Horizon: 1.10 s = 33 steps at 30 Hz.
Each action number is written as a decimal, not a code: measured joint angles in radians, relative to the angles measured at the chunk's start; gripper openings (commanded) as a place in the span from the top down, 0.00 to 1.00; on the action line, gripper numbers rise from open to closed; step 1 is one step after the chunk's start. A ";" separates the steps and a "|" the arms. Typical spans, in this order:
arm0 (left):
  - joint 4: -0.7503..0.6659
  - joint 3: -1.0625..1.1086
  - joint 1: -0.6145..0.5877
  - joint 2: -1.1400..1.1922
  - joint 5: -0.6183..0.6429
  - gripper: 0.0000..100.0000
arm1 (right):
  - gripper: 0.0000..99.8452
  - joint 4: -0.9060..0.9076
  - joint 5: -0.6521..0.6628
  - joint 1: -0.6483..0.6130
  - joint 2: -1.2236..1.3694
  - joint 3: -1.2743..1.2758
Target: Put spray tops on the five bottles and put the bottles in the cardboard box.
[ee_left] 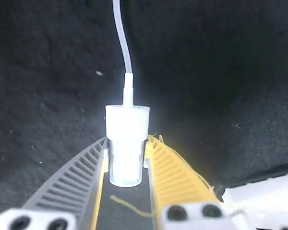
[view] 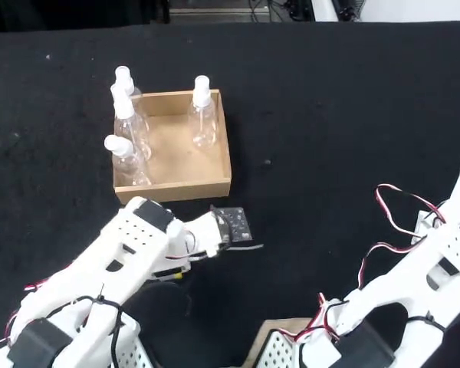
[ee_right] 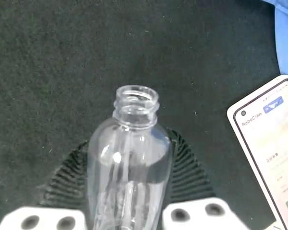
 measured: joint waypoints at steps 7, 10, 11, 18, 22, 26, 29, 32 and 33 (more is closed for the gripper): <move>0.021 0.000 -0.064 -0.006 0.052 0.74 | 0.99 0.000 0.000 0.000 0.000 0.000; 0.028 -0.018 -0.112 -0.015 0.138 0.77 | 0.99 0.000 0.000 0.000 0.000 0.000; 0.028 -0.035 -0.130 -0.015 0.166 0.78 | 0.99 0.000 0.000 0.000 0.000 0.000; 0.104 -0.114 -0.198 -0.015 0.497 0.78 | 0.99 0.000 0.000 0.000 0.000 0.000; 0.115 -0.054 -0.204 -0.017 0.623 0.78 | 0.99 0.000 0.000 0.000 0.000 0.000; 0.120 0.023 -0.204 -0.017 0.514 0.78 | 0.99 0.000 0.000 0.000 0.000 0.000; 0.103 0.025 -0.206 -0.017 0.496 0.78 | 0.99 0.000 0.000 0.000 0.000 0.000; 0.032 0.032 -0.247 -0.017 0.509 0.78 | 0.99 0.000 0.000 0.000 0.000 0.000; 0.003 0.032 -0.270 -0.017 0.514 0.78 | 0.99 0.000 0.000 0.000 0.000 0.000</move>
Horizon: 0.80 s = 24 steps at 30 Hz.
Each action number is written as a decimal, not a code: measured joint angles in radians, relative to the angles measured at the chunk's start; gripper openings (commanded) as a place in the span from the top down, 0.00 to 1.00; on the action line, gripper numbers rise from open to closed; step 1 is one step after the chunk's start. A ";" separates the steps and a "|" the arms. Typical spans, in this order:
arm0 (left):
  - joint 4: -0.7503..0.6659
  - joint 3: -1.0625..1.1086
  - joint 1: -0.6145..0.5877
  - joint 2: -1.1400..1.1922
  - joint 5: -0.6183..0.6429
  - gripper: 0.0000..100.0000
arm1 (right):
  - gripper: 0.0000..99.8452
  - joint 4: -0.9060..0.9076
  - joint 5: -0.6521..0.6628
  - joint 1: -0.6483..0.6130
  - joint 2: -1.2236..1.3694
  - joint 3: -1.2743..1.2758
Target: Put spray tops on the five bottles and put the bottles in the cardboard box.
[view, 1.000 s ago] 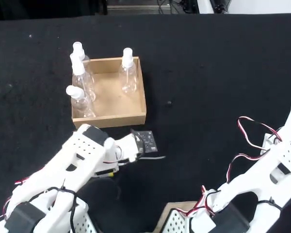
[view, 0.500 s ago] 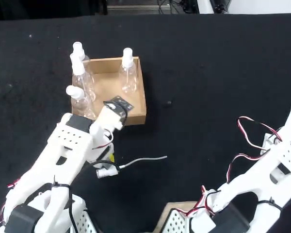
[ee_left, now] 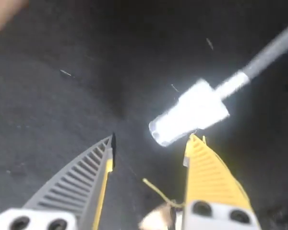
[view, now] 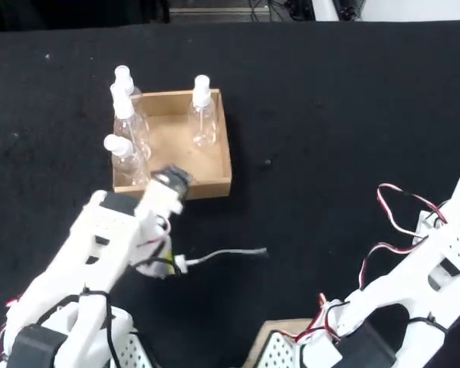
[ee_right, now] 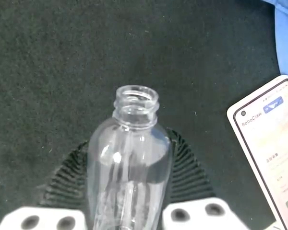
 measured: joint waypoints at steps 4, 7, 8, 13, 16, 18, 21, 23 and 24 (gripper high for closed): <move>-0.114 0.049 -0.084 -0.003 0.015 0.78 | 0.99 0.000 0.031 0.000 0.000 0.000; -0.149 0.101 -0.095 -0.003 0.014 0.78 | 0.99 0.000 0.035 0.000 0.000 0.000; -0.153 0.106 -0.101 -0.003 0.012 0.78 | 0.99 0.000 0.035 0.000 0.000 0.000; -0.158 0.106 -0.107 -0.003 0.015 0.78 | 0.99 0.000 0.035 0.000 0.000 0.000; -0.158 0.103 -0.107 -0.003 0.015 0.78 | 0.99 0.000 0.035 0.000 0.000 0.000; -0.147 0.091 -0.107 -0.026 0.015 0.78 | 0.99 0.000 0.035 0.000 0.000 0.000; -0.051 0.029 -0.107 -0.092 0.017 0.78 | 0.99 0.000 0.035 0.000 0.000 0.000; 0.041 -0.015 -0.084 -0.155 0.046 0.78 | 0.99 0.000 0.035 0.000 0.000 0.000; 0.081 -0.031 -0.063 -0.189 0.068 0.78 | 0.99 0.000 0.035 0.000 0.000 0.000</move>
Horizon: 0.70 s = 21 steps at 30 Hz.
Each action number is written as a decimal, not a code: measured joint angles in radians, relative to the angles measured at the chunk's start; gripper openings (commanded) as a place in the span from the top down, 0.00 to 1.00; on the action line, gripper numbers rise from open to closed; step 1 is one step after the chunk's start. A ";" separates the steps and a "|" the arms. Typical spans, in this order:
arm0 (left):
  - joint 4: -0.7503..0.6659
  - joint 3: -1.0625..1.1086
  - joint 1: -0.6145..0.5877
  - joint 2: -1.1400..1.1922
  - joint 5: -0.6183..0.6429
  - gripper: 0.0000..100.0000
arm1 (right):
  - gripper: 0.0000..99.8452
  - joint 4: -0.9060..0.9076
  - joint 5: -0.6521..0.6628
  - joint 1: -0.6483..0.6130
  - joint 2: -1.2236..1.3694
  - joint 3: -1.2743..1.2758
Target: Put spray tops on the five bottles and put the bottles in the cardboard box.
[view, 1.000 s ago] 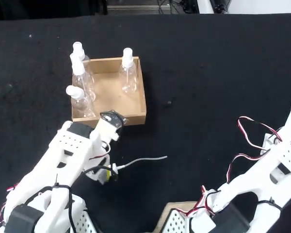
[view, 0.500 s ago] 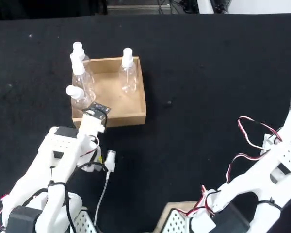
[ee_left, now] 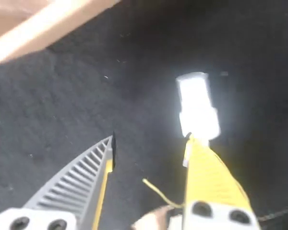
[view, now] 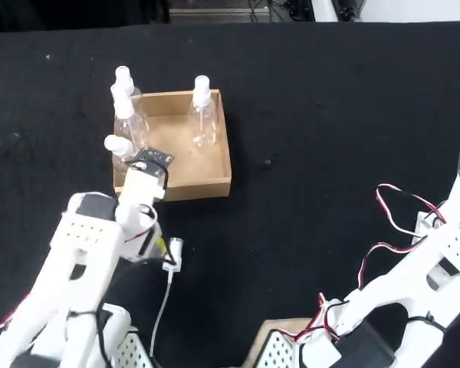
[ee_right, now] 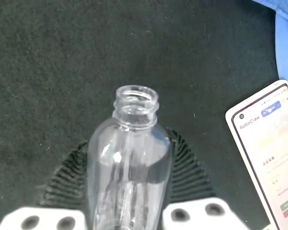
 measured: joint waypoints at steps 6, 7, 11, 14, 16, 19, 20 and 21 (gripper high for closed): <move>0.021 0.032 0.178 -0.153 0.163 0.78 | 0.99 0.000 0.000 0.000 0.000 0.000; -0.009 0.064 0.203 -0.166 0.190 0.78 | 0.99 0.000 0.000 0.000 0.000 0.000; -0.187 0.213 0.236 -0.178 0.255 0.78 | 0.99 0.000 0.000 0.000 0.000 0.000; -0.290 0.302 0.236 -0.178 0.267 0.78 | 0.99 0.000 0.000 0.000 0.000 0.000; -0.308 0.321 0.236 -0.178 0.270 0.78 | 0.99 0.000 0.000 0.000 0.000 0.000; -0.316 0.327 0.229 -0.178 0.270 0.78 | 0.99 0.000 0.000 0.000 0.000 0.000; -0.316 0.331 0.221 -0.178 0.270 0.78 | 0.99 0.000 0.000 0.000 0.000 0.000; -0.316 0.342 0.222 -0.178 0.273 0.78 | 0.99 0.000 0.000 0.000 0.000 0.000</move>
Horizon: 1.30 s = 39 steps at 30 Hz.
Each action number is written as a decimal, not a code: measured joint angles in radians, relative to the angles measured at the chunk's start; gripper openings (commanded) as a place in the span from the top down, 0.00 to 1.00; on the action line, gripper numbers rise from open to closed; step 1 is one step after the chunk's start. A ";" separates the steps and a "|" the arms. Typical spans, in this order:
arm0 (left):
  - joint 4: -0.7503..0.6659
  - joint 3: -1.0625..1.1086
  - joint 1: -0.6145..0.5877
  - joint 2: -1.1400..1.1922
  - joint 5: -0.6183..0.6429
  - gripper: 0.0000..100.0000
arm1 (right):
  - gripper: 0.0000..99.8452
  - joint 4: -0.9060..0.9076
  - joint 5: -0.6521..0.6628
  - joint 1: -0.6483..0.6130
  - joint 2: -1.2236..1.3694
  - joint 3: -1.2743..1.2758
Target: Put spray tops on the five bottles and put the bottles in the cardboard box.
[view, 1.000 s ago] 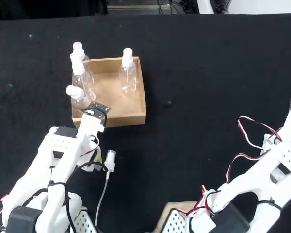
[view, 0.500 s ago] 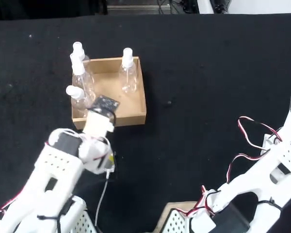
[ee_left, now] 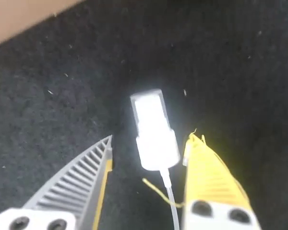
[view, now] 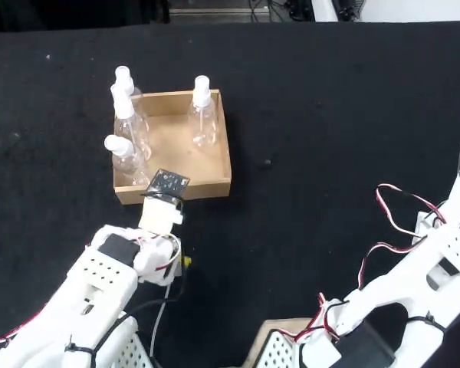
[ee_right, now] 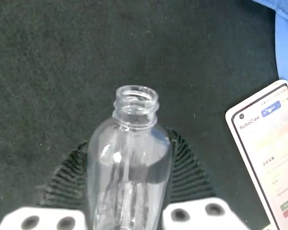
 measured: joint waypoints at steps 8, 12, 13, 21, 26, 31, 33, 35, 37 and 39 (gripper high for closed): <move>-0.015 0.031 0.043 -0.009 -0.003 0.78 | 0.99 0.000 0.000 0.000 0.000 0.000; -0.084 0.060 0.044 -0.009 -0.003 0.78 | 0.99 0.000 0.000 0.000 0.000 0.000; -0.100 0.069 0.044 -0.009 0.006 0.78 | 0.99 0.000 0.000 0.000 0.000 0.000; -0.123 0.078 0.043 -0.009 0.133 0.79 | 0.99 0.000 0.000 0.000 0.000 0.000; -0.123 0.092 0.052 -0.009 0.143 0.97 | 0.99 0.000 0.000 0.000 0.000 0.000; -0.123 0.095 0.071 -0.012 0.144 0.96 | 0.99 0.015 -0.005 -0.008 0.000 -0.031; -0.124 0.100 0.103 -0.018 0.144 0.97 | 0.99 0.069 -0.028 -0.032 0.000 -0.084; -0.127 0.100 0.123 -0.018 0.141 0.97 | 0.99 0.146 -0.052 -0.064 0.000 -0.160; -0.127 0.100 0.127 -0.018 0.141 0.97 | 0.99 0.230 -0.086 -0.106 0.000 -0.239; -0.117 0.087 0.126 -0.018 0.141 0.97 | 0.99 0.310 -0.133 -0.155 0.000 -0.321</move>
